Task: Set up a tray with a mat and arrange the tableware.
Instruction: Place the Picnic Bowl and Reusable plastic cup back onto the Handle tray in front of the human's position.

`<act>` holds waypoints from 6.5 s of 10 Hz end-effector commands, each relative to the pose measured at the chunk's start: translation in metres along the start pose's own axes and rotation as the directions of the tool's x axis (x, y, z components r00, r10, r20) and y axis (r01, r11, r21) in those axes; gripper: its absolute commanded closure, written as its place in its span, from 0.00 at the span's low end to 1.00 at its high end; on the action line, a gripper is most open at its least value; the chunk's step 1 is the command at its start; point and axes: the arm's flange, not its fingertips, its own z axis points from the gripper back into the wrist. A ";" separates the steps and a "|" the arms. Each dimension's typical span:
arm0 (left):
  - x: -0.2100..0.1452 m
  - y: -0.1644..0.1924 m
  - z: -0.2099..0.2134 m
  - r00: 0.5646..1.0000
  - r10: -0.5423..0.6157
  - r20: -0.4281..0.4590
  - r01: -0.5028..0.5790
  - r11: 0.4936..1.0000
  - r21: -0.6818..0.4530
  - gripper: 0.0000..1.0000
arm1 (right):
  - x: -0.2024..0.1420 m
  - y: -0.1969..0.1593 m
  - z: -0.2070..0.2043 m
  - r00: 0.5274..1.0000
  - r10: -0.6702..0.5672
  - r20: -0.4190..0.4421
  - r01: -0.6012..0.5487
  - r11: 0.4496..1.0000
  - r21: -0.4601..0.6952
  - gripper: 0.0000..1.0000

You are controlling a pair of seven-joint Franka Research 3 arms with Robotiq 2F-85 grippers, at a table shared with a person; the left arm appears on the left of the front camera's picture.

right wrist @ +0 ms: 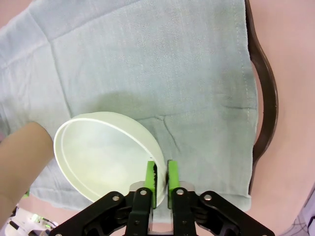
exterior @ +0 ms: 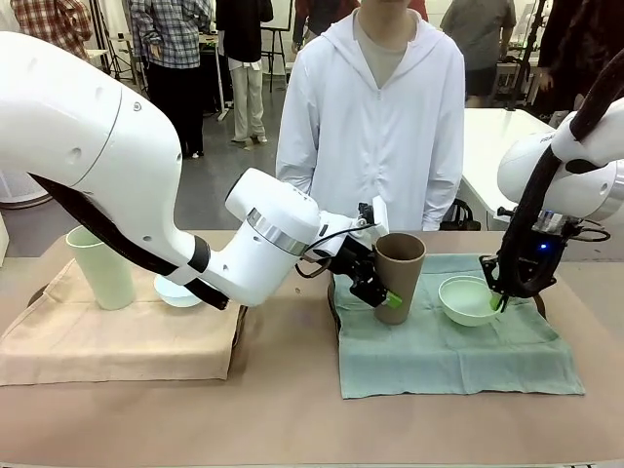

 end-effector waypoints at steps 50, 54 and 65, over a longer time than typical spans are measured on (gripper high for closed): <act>-0.134 -0.126 0.562 0.184 0.980 0.073 -0.952 0.159 0.260 0.00 | -0.117 -0.188 0.203 0.990 -0.110 0.093 0.047 0.855 0.516 0.20; -0.172 -0.137 0.591 0.087 0.995 0.056 -0.995 0.083 0.056 0.00 | -0.132 -0.232 0.195 0.996 0.010 -0.089 0.063 0.625 0.778 0.20; -0.241 -0.175 0.691 -0.090 0.984 0.156 -0.971 -0.052 -0.233 0.00 | -0.184 -0.288 0.169 0.991 0.092 -0.098 0.048 0.440 0.897 0.20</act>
